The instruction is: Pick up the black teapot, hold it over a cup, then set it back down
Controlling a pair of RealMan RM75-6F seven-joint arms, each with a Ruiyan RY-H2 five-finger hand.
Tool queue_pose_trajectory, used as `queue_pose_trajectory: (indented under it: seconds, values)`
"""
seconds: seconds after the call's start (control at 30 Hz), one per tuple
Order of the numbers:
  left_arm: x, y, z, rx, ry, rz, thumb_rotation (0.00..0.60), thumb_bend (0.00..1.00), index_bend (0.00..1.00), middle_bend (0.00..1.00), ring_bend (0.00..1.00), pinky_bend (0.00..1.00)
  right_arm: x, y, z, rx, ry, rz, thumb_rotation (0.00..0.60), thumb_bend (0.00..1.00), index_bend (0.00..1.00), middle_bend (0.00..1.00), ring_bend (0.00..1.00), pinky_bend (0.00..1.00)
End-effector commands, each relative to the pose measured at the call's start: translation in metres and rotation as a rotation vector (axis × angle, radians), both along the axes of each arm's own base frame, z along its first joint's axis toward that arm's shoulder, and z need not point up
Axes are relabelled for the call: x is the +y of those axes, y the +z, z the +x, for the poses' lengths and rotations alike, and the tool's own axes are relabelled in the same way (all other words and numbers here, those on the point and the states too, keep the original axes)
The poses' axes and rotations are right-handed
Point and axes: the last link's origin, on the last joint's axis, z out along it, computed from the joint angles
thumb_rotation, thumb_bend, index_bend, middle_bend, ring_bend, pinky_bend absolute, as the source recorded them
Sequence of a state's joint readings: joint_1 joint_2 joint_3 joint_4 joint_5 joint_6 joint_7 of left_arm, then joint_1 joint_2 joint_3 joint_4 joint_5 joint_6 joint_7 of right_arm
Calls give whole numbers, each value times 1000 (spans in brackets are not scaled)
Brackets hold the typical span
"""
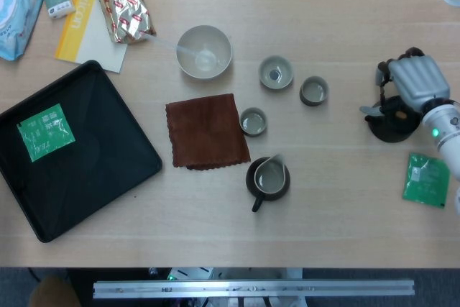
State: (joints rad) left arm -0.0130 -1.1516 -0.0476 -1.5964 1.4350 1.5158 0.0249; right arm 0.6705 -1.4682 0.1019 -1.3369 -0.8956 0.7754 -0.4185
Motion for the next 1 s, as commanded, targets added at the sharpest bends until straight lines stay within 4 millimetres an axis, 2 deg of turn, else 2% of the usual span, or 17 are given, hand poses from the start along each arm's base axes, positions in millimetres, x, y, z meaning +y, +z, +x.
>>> queue_pose_trajectory:
  seconds: [0.03,1.0]
  values:
    - [0,-1,-1,-1,1,-3,600,392,139,199,138,151,2,2,-1,2,0,3,302,0,434,432,312,154]
    - [8,-3,-10,-10,11,8,600,392,139,199,138,151,25,32,10,-16,-14,32,314,0,474,503,422,154]
